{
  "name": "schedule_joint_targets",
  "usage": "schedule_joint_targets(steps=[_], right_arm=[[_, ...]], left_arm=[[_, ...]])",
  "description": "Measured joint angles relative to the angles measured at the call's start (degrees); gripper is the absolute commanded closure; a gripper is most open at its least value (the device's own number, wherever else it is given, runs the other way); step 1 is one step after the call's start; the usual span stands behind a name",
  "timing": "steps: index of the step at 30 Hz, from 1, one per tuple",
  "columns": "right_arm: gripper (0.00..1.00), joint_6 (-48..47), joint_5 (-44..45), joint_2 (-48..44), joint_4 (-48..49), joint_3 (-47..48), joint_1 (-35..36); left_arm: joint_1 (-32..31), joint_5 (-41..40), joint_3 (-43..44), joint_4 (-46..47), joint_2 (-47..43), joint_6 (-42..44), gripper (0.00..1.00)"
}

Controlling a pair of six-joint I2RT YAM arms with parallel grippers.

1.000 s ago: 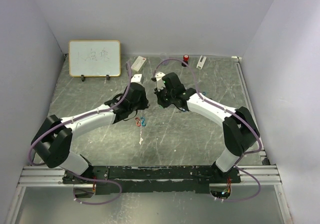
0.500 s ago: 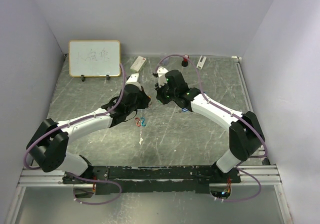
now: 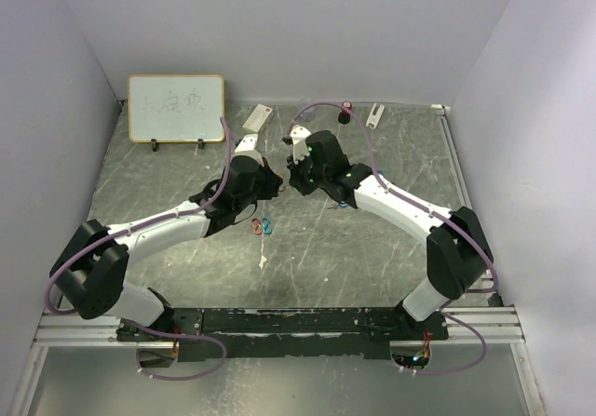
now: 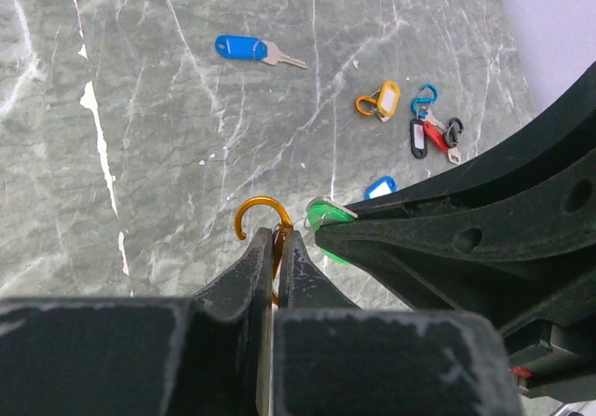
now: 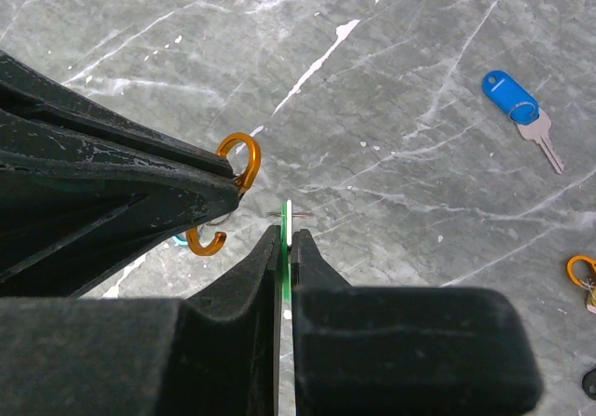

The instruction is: Put the keys on the keyring

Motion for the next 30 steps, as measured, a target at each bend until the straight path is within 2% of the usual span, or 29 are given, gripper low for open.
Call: schedule_joint_targets(steps=[30], right_arm=[[1.0, -0.02, 0.04, 0.0, 0.02, 0.0, 1.16]], left_arm=[[0.0, -0.26, -0.02, 1.25, 1.46, -0.17, 0.93]])
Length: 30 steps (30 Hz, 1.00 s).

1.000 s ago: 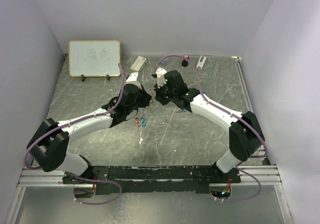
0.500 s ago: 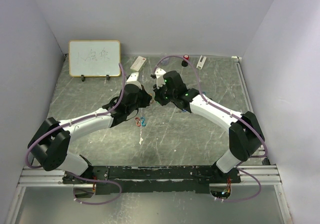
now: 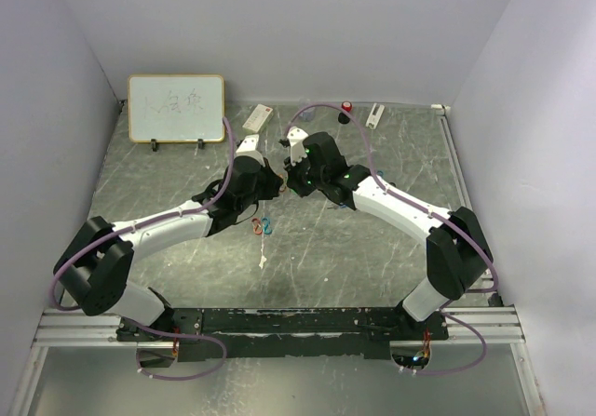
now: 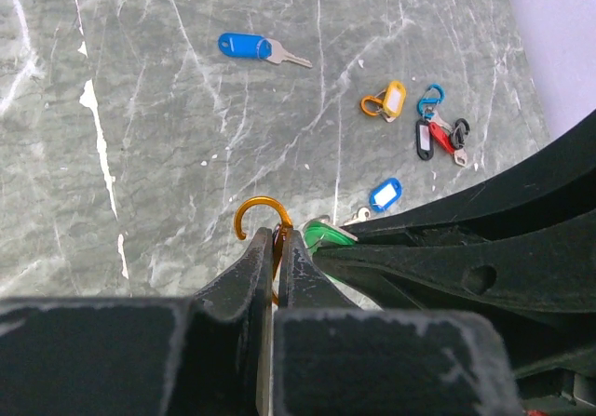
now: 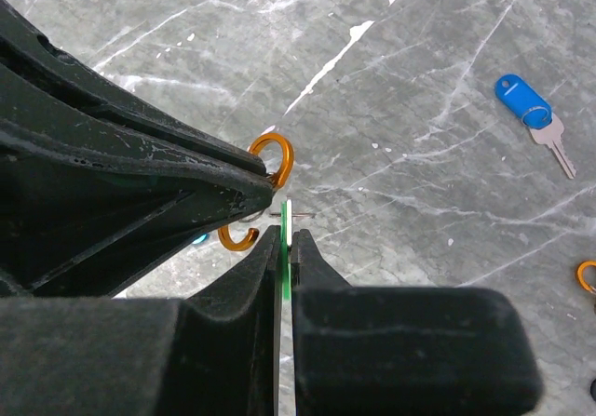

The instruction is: Put the keys on the keyring

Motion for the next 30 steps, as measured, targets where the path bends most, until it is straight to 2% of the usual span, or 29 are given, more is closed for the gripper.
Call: schedule_joint_targets(steps=[30], right_arm=[[1.0, -0.04, 0.0, -0.74, 0.02, 0.0, 0.85]], left_arm=[[0.0, -1.7, 0.0, 0.74, 0.2, 0.04, 0.93]])
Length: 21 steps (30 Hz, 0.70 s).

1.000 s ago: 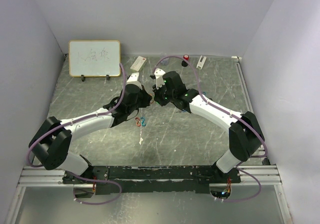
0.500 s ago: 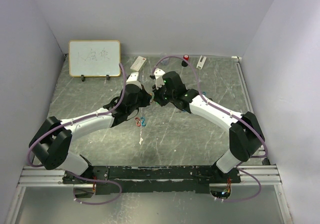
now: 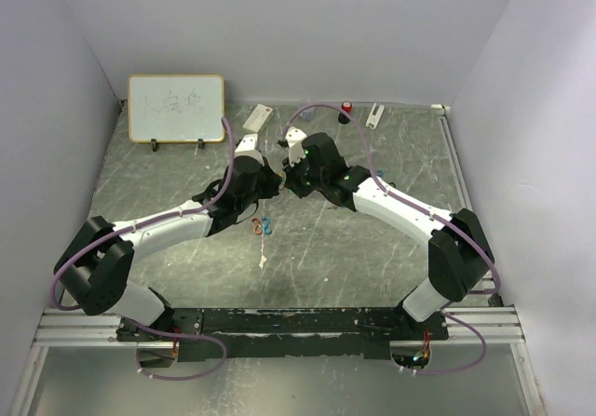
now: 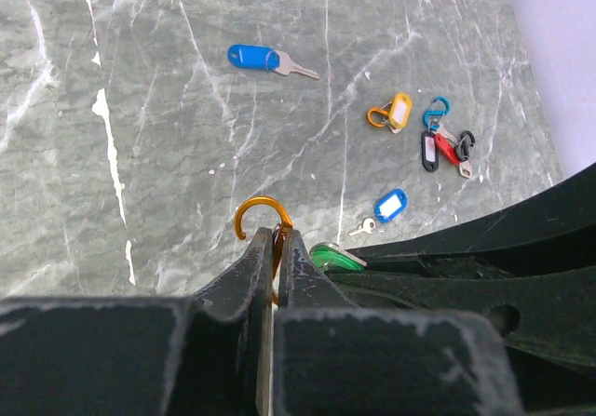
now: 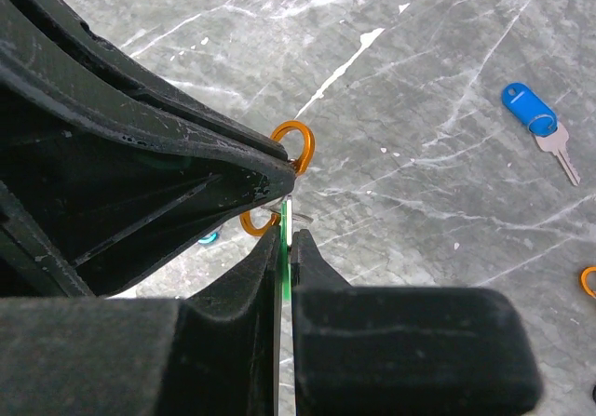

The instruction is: Put the keys on the keyring

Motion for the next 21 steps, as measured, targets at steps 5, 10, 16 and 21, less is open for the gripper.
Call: schedule_joint_targets(steps=[5, 10, 16, 21], right_arm=[[1.0, -0.02, 0.02, 0.0, -0.02, 0.0, 0.09], [1.0, -0.04, 0.02, 0.0, -0.02, 0.0, 0.15], [1.0, -0.46, 0.02, 0.0, -0.13, 0.0, 0.2], [1.0, -0.59, 0.0, 0.0, -0.28, 0.0, 0.26]], left_arm=[[0.0, -0.09, 0.0, -0.02, 0.0, 0.0, 0.93], [0.0, -0.48, 0.0, 0.0, 0.0, 0.02, 0.93], [0.0, -1.09, 0.0, -0.02, 0.0, 0.22, 0.93], [0.0, -1.6, 0.0, -0.02, 0.0, 0.26, 0.93]])
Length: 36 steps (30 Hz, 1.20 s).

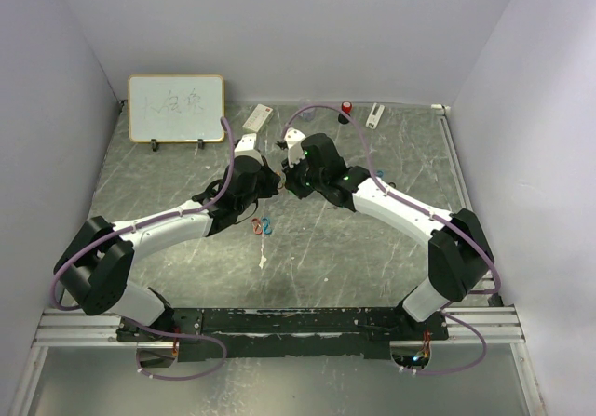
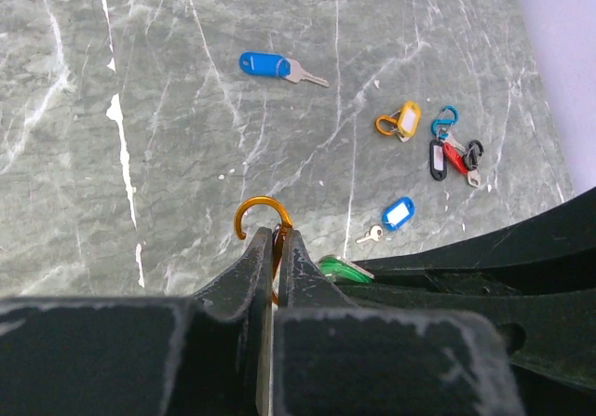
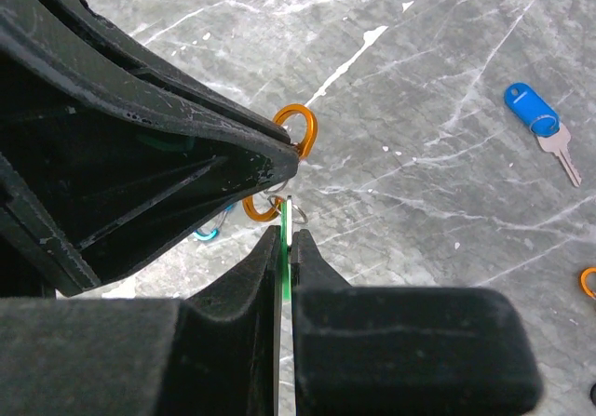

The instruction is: Put the keys on the keyring

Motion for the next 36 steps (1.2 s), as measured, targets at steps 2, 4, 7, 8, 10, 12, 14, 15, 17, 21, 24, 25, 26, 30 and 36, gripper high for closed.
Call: schedule_joint_targets(steps=[2, 4, 7, 8, 10, 12, 14, 15, 17, 21, 24, 25, 26, 30, 36], right_arm=[[1.0, -0.07, 0.02, 0.0, -0.09, 0.0, 0.13], [1.0, -0.15, 0.0, 0.0, -0.09, 0.0, 0.28], [1.0, -0.28, 0.0, 0.0, -0.11, 0.0, 0.44], [1.0, -0.28, 0.0, 0.0, -0.13, 0.0, 0.46], [1.0, -0.31, 0.0, 0.0, -0.17, 0.0, 0.46], [1.0, -0.35, 0.02, 0.0, -0.39, 0.0, 0.48], [1.0, -0.5, 0.02, 0.0, -0.59, 0.0, 0.48], [1.0, -0.52, 0.02, 0.0, -0.68, 0.0, 0.48], [1.0, -0.63, 0.24, -0.04, -1.05, 0.0, 0.55], [1.0, -0.9, 1.07, -0.35, -1.88, 0.0, 0.59], [1.0, -0.94, 1.62, -0.85, -2.12, 0.0, 0.59], [1.0, -0.94, 1.73, -1.01, -2.21, 0.0, 0.59], [1.0, -0.94, 1.79, -1.16, -2.23, 0.0, 0.63], [1.0, -0.94, 1.97, -1.27, -2.58, 0.0, 0.85], [1.0, -0.94, 1.99, -1.27, -2.97, 0.02, 0.92]], left_arm=[[0.0, -0.15, 0.0, 0.0, -0.02, 0.02, 0.93], [0.0, -0.35, 0.0, 0.0, -0.02, 0.02, 0.93], [0.0, -0.5, 0.0, 0.0, -0.04, 0.07, 0.93], [0.0, -0.55, 0.0, 0.0, -0.09, 0.09, 0.93], [0.0, -0.63, 0.0, -0.02, -0.24, 0.2, 0.93], [0.0, -0.9, 0.0, -0.04, -0.57, 0.24, 0.93], [0.0, -1.18, 0.0, -0.02, -0.96, 0.35, 0.93], [0.0, -1.33, 0.0, -0.02, -1.14, 0.37, 0.93], [0.02, -1.68, 0.0, -0.02, -1.44, 0.39, 0.93], [0.17, -2.12, 0.0, -0.02, -1.86, 0.42, 0.93], [0.39, -2.21, -0.2, 0.04, -1.97, 0.39, 0.93], [0.39, -2.19, -0.28, 0.04, -1.97, 0.37, 0.93], [0.39, -2.14, -0.44, 0.07, -1.97, 0.37, 0.93], [0.46, -2.01, -0.74, 0.24, -1.99, 0.22, 0.93], [0.81, -1.68, -1.22, 1.03, -2.08, -0.15, 0.93]])
